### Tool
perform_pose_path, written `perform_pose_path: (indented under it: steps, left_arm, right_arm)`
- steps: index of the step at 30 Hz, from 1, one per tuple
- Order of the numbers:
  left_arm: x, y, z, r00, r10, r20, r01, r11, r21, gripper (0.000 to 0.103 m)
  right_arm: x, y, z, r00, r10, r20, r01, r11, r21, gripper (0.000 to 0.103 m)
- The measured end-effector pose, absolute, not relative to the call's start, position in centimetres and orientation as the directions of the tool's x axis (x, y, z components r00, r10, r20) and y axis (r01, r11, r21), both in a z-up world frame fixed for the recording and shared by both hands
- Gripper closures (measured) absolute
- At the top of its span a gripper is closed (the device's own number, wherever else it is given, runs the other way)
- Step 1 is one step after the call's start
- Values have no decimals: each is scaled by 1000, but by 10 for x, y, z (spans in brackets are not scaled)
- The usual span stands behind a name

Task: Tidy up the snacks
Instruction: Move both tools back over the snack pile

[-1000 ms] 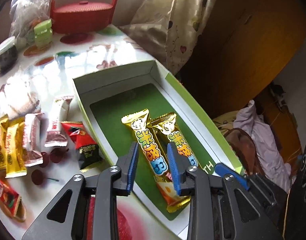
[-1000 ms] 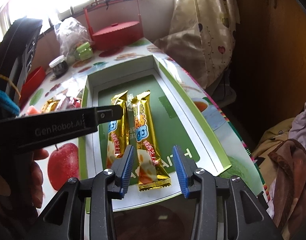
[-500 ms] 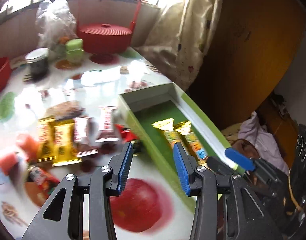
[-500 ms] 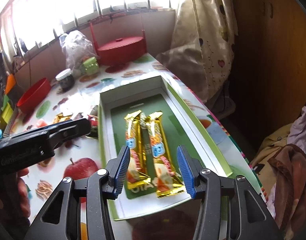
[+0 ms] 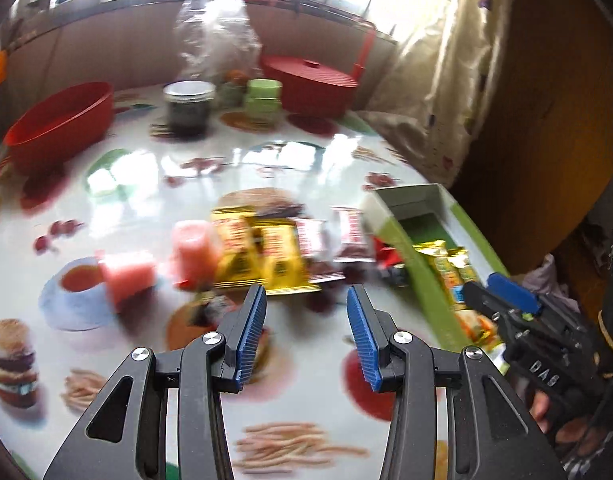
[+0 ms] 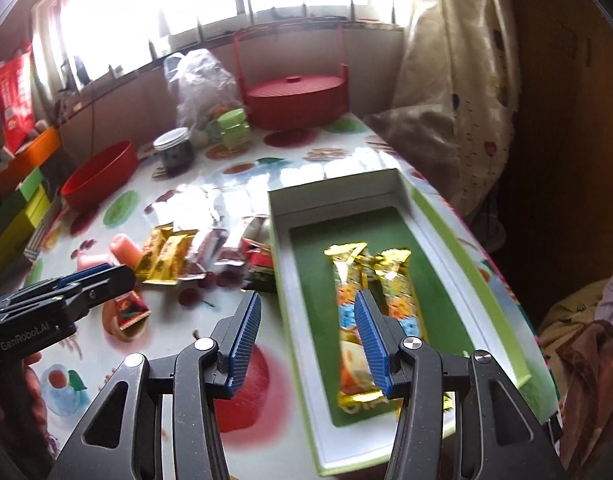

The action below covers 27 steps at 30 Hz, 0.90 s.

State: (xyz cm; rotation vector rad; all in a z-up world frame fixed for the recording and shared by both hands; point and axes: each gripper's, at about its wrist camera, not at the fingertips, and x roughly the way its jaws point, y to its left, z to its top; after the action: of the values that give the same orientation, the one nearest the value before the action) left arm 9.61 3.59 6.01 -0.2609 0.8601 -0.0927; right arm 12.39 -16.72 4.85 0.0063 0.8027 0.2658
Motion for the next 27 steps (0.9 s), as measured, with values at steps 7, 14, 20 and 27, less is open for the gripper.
perform_pose_path:
  steps: [7, 14, 20, 27]
  left_arm:
    - [84, 74, 36, 620, -125, -775, -134, 956, -261, 59]
    - [84, 82, 21, 597, -140, -790, -163, 943, -290, 59]
    - [91, 81, 11, 578, -168, -798, -173, 931, -321, 59]
    - [99, 82, 10, 590, -174, -788, -187, 921, -343, 59]
  right_arm:
    - [136, -138, 47, 657, 244, -713, -305, 951, 44, 55]
    - [145, -113, 42, 629, 298, -718, -369, 927, 62, 55]
    - [156, -91, 37, 603, 328, -728, -407, 910, 73, 55]
    - [170, -73, 37, 580, 367, -727, -425, 898, 114, 55]
